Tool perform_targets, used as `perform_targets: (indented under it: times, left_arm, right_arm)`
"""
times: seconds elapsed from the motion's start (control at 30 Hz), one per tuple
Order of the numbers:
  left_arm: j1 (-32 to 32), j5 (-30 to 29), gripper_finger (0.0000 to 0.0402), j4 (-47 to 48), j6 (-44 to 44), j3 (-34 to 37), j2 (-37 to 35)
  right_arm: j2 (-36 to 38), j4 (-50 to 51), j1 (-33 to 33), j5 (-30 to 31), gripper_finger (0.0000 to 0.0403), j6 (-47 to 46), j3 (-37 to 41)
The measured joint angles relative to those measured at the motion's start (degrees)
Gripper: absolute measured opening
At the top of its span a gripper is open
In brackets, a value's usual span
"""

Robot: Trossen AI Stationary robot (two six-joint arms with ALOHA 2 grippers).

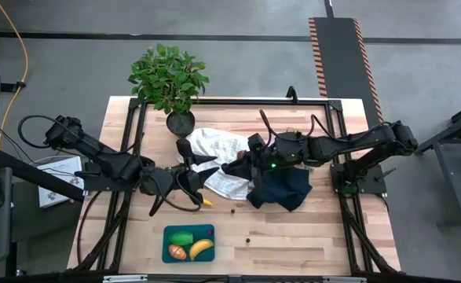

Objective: Pick and placing Produce into tupperware
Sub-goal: Put the blackberry into the bin

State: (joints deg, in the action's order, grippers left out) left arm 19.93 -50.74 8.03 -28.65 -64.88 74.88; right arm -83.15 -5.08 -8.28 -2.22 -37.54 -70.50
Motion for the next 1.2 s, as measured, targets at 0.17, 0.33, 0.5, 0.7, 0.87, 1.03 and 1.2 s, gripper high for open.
perform_targets:
  times: [0.17,0.33,0.5,0.7,0.87,1.03,1.2]
  left_arm:
    - [-1.5,1.7,0.014,-3.9,-3.8,0.0,0.0]
    - [-1.6,3.2,0.014,-5.3,-4.4,0.0,0.0]
    - [-1.6,3.7,0.014,-5.4,-4.6,0.0,0.0]
    - [-1.6,3.6,0.014,-5.4,-4.6,0.0,0.0]
    - [-1.6,3.6,0.014,-5.5,-4.6,0.0,0.0]
    - [-1.6,3.7,0.014,-8.2,-5.9,0.0,0.0]
    - [-1.6,4.9,0.014,-9.2,-7.1,0.0,0.0]
  right_arm:
    - [0.0,-2.4,0.4,0.0,0.0062,0.0,0.0]
    - [0.0,-3.4,1.2,-0.2,0.0062,-0.1,0.0]
    - [0.1,-3.4,1.6,-0.4,0.0062,-0.1,0.0]
    - [0.1,-3.4,1.9,-1.5,0.0062,-1.0,0.0]
    - [0.1,-3.3,1.9,-1.8,0.0062,-1.1,0.0]
    - [0.1,-3.3,1.9,-1.8,0.0062,-1.1,0.0]
    - [0.2,-3.3,1.9,-1.9,0.0062,-1.1,0.0]
